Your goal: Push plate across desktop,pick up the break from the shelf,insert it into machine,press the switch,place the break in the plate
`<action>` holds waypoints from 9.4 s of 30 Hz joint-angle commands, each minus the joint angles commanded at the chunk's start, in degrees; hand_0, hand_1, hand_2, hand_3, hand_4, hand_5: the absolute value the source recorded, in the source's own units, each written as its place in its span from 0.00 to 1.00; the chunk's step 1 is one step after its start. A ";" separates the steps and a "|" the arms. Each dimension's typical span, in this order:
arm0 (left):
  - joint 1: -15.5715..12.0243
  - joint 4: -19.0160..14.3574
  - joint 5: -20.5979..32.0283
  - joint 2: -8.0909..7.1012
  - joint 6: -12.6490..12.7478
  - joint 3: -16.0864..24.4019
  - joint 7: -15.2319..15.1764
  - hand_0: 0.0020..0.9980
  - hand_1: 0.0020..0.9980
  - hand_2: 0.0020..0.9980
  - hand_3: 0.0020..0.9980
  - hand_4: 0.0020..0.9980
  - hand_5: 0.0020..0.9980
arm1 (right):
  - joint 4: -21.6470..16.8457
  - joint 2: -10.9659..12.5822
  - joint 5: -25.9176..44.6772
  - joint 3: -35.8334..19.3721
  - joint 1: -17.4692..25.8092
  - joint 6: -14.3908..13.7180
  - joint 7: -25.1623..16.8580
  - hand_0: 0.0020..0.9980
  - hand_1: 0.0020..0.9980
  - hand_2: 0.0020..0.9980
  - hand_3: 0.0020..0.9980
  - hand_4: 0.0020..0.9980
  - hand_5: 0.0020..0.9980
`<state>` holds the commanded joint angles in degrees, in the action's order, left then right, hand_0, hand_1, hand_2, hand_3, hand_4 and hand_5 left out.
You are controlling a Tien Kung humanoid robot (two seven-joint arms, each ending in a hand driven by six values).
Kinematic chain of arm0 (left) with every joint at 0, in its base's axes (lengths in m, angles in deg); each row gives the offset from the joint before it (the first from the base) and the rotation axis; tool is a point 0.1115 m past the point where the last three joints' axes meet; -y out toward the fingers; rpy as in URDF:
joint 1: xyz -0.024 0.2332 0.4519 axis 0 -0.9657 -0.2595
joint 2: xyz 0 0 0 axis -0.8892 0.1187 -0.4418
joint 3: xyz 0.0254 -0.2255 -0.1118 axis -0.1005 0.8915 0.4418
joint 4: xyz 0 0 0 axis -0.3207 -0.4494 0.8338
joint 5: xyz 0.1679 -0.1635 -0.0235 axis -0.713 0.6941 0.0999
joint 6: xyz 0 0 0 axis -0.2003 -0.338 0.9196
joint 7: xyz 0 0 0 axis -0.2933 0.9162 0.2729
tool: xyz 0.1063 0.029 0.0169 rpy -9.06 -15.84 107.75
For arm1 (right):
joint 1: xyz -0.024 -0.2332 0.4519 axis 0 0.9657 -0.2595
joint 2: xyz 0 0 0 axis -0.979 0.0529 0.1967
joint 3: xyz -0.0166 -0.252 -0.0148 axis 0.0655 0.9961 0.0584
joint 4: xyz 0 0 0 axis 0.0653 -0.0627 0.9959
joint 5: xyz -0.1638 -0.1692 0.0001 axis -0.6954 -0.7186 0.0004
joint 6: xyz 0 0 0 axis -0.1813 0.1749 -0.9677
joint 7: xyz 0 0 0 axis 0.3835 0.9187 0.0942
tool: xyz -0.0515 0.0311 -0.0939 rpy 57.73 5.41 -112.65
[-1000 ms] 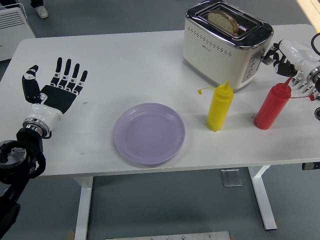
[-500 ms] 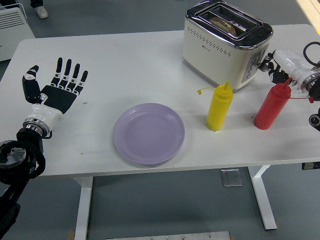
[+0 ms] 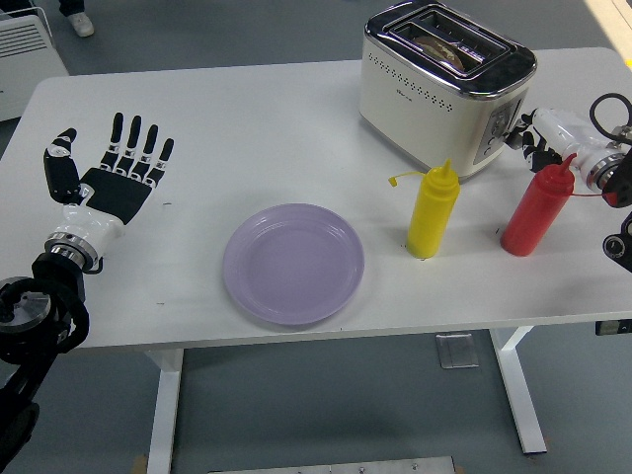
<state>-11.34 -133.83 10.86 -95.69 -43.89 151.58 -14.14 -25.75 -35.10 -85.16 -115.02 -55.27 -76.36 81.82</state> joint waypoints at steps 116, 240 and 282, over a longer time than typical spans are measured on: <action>1.75 -0.69 -4.88 -1.72 1.56 -3.53 -1.84 0.82 0.76 0.73 0.70 0.61 1.00 | 25.30 -23.65 33.19 23.49 -41.06 1.37 17.56 0.61 0.67 0.67 0.71 0.74 0.11; 0.42 -0.38 -7.31 -1.29 1.26 -1.28 -1.92 0.82 0.76 0.73 0.70 0.62 1.00 | -23.30 -13.65 54.79 16.73 -30.39 5.03 17.24 0.26 0.38 0.38 0.40 0.37 0.00; 0.96 1.60 -7.81 -1.17 1.20 -1.13 -2.19 0.82 0.75 0.73 0.70 0.63 1.00 | -11.69 -20.29 59.95 27.13 -30.48 2.47 9.67 0.25 0.43 0.48 0.47 0.32 0.00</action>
<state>-10.38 -132.23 3.05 -96.86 -42.69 150.44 -16.33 -37.44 -55.38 -25.21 -87.90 -85.75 -73.89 91.49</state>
